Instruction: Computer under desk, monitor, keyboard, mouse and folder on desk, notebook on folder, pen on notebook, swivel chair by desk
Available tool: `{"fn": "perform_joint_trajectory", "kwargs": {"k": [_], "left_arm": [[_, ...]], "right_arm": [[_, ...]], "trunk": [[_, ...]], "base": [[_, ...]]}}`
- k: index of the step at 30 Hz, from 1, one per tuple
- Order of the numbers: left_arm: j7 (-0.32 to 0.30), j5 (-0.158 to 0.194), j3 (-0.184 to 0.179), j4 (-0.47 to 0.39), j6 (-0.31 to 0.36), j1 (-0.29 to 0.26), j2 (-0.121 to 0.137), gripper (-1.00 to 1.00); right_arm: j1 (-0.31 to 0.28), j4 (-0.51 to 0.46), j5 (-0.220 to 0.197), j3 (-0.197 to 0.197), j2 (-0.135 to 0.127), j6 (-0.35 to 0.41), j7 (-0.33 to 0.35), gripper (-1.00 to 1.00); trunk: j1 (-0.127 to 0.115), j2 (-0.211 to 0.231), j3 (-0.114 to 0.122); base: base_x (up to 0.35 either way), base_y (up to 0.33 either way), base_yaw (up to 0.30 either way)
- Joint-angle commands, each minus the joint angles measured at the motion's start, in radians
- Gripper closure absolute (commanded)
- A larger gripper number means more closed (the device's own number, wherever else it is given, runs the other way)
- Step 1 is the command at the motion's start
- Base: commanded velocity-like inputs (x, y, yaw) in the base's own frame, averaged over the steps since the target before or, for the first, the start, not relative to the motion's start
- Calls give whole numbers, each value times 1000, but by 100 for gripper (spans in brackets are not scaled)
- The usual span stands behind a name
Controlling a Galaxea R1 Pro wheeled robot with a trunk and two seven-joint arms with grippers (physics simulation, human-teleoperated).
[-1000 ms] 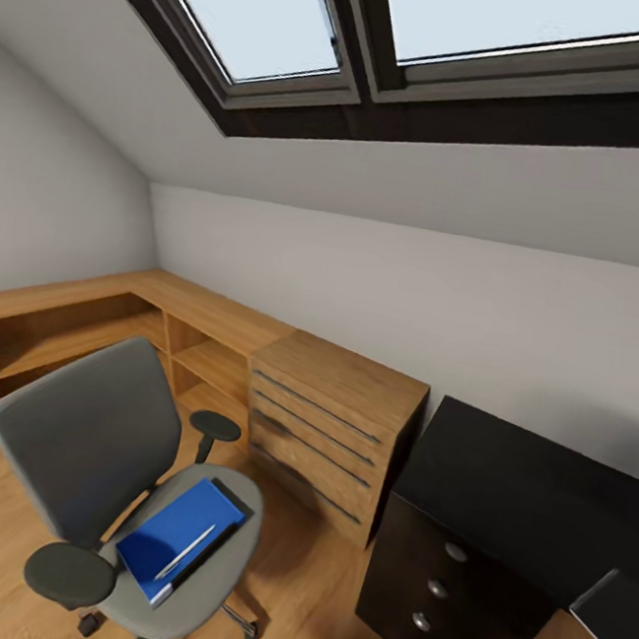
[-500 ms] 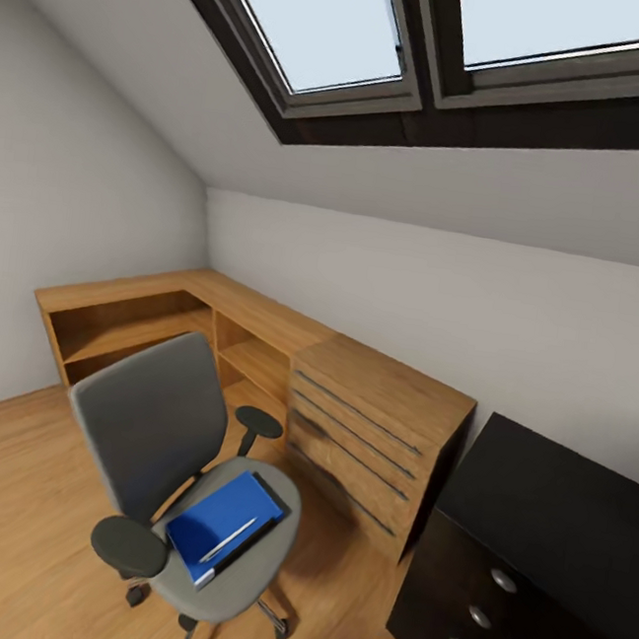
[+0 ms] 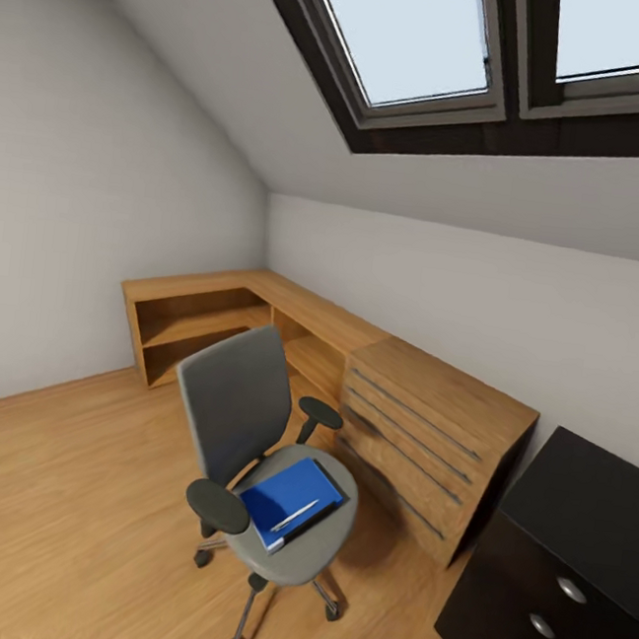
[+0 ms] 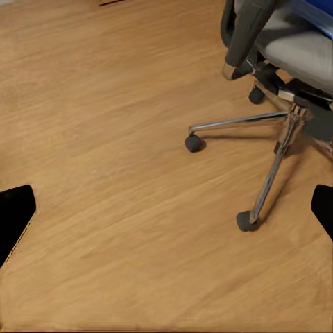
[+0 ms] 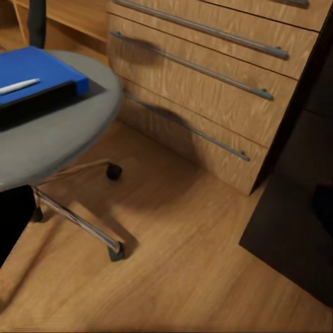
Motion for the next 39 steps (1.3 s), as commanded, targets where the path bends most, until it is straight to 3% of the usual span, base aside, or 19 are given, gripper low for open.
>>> {"fn": "perform_joint_trajectory", "kwargs": {"k": [1,16,25,32,39], "left_arm": [[9,2,-8,-1,-2,-1,0,-100],[15,3,-8,-2,-6,-1,-28,-100],[140,6,-9,-8,17,-1,-53,-100],[156,5,-8,-45,148,-1,-52,-100],[159,6,-8,-71,286,-1,-48,-100]], "right_arm": [[-1,1,2,8,0,-1,-10,-100],[0,0,0,7,0,35,-7,-100],[-1,1,0,6,0,40,-7,-100],[0,-4,0,6,0,96,-7,-100],[0,-6,-1,5,0,106,-7,-100]], "trunk": [[0,-1,-2],[0,-1,-9],[4,-8,-16],[31,-57,-41],[57,-106,-68]], "base": [[-60,47,277],[-10,8,277],[0,0,277],[0,0,277],[0,0,245]]}}
